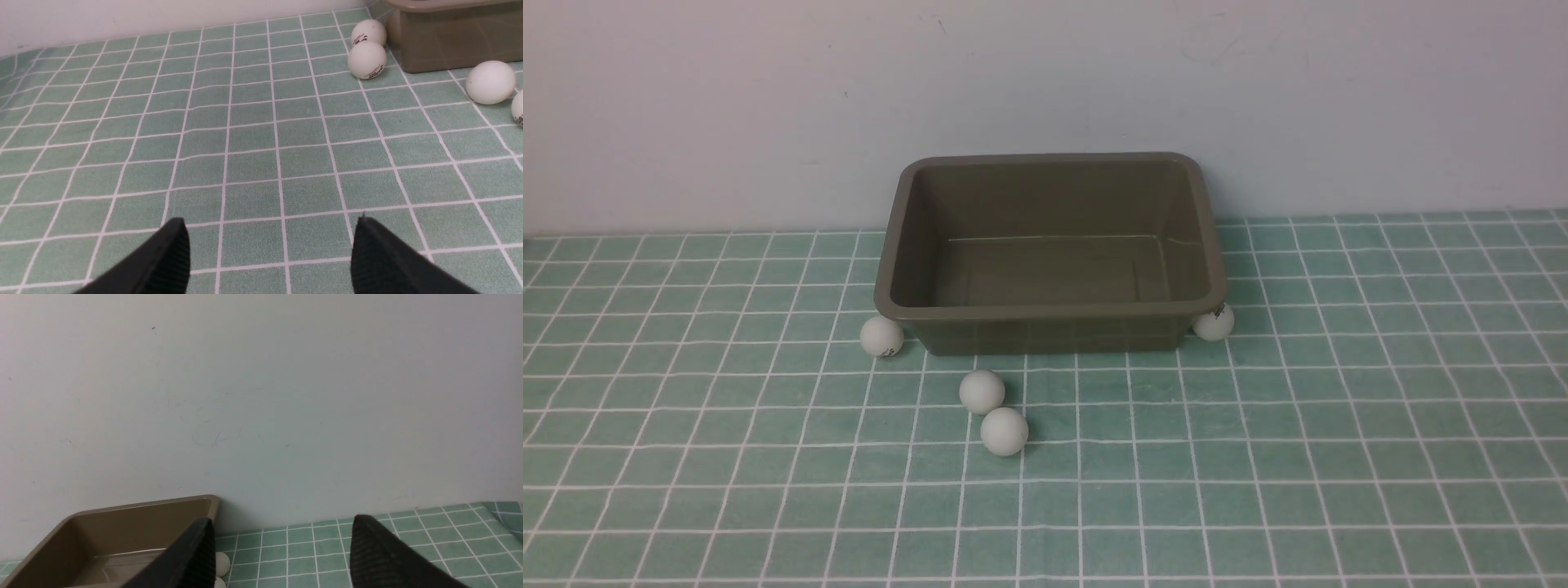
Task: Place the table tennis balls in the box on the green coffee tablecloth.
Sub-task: 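Reach for and grasp a ping pong ball on the table beside the basket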
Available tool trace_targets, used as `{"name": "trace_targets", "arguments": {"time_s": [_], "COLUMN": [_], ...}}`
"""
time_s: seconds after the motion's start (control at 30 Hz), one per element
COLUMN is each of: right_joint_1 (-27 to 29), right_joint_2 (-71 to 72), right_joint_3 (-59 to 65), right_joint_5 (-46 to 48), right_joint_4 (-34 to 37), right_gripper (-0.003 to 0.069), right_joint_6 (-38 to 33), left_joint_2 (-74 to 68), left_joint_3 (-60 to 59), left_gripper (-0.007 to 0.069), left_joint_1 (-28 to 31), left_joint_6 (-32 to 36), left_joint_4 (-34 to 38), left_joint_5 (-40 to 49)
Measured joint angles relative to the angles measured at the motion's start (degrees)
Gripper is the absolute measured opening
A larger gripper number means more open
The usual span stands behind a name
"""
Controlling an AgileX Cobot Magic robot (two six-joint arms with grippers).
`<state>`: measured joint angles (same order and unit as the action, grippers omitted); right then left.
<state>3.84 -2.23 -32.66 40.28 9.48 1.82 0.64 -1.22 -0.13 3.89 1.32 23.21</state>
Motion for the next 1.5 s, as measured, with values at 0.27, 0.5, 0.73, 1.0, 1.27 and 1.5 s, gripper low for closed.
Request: {"name": "trace_targets", "arguments": {"time_s": [0.27,0.5,0.73,1.0,1.27,1.5], "right_joint_1": [0.00,0.00,0.00,0.00,0.00,0.00], "right_joint_2": [0.00,0.00,0.00,0.00,0.00,-0.46], "right_joint_3": [0.00,0.00,0.00,0.00,0.00,0.00], "right_joint_5": [0.02,1.92,3.33,6.78,7.67,8.22], "right_joint_4": [0.93,4.57,7.72,7.97,8.65,18.68], "right_gripper": [0.0407,0.0407,0.0407,0.0407,0.0407,0.0407], "right_joint_6": [0.05,0.05,0.05,-0.43,-2.22,-14.53], "left_joint_2": [0.00,0.00,0.00,0.00,0.00,0.00], "left_joint_3": [0.00,-0.38,-0.38,-0.38,-0.20,8.22], "left_gripper": [0.0478,0.0478,0.0478,0.0478,0.0478,0.0478], "left_joint_1": [0.00,0.00,0.00,0.00,0.00,0.00], "left_joint_6": [0.00,-0.12,-3.89,-4.69,-4.41,-0.40], "left_joint_4": [0.00,3.61,17.19,28.28,35.24,35.69], "left_joint_5": [0.00,-2.56,-8.75,-12.02,-17.04,-8.45]}}
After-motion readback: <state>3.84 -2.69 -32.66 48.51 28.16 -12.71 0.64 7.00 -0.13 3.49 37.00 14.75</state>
